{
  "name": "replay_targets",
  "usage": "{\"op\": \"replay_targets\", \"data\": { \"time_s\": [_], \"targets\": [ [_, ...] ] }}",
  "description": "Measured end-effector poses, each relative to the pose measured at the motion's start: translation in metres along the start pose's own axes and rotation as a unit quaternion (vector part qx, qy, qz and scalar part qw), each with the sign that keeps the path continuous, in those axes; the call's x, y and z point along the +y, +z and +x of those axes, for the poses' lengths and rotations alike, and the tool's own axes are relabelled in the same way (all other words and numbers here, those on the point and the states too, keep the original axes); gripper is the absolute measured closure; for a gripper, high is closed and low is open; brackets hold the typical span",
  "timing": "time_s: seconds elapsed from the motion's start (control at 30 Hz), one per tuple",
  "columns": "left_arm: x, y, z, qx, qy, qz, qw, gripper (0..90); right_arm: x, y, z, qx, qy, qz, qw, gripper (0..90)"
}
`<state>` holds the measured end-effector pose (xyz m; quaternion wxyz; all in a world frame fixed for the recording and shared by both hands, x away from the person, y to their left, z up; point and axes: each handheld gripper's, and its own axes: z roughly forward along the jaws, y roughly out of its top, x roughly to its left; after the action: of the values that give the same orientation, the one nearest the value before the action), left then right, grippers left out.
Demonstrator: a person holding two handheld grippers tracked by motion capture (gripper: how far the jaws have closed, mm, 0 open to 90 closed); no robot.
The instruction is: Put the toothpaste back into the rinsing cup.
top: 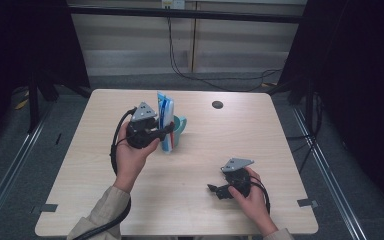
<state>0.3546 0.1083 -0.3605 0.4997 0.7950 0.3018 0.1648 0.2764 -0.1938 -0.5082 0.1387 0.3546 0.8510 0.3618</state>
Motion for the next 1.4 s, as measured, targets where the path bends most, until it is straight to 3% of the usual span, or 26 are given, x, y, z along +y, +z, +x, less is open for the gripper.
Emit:
{"op": "replay_targets", "data": {
  "time_s": [0.03, 0.53, 0.83, 1.4],
  "targets": [
    [0.003, 0.0, 0.001, 0.002, -0.003, -0.002, 1.0, 70.9, -0.002, 0.001, 0.001, 0.0, 0.0, -0.01, 1.0, 16.4],
    [0.028, -0.004, 0.017, 0.016, -0.011, -0.018, 0.9997, 70.8, -0.003, 0.0, 0.001, -0.001, 0.002, -0.01, 0.9999, 16.3],
    [0.038, 0.002, 0.022, 0.028, -0.004, -0.023, 0.9993, 70.8, -0.003, 0.0, 0.001, -0.001, 0.001, -0.011, 0.9999, 16.3],
    [0.043, 0.02, 0.038, 0.04, -0.018, -0.031, 0.9985, 70.7, -0.003, 0.0, 0.001, -0.002, 0.001, -0.011, 0.9999, 16.3]
  ]
}}
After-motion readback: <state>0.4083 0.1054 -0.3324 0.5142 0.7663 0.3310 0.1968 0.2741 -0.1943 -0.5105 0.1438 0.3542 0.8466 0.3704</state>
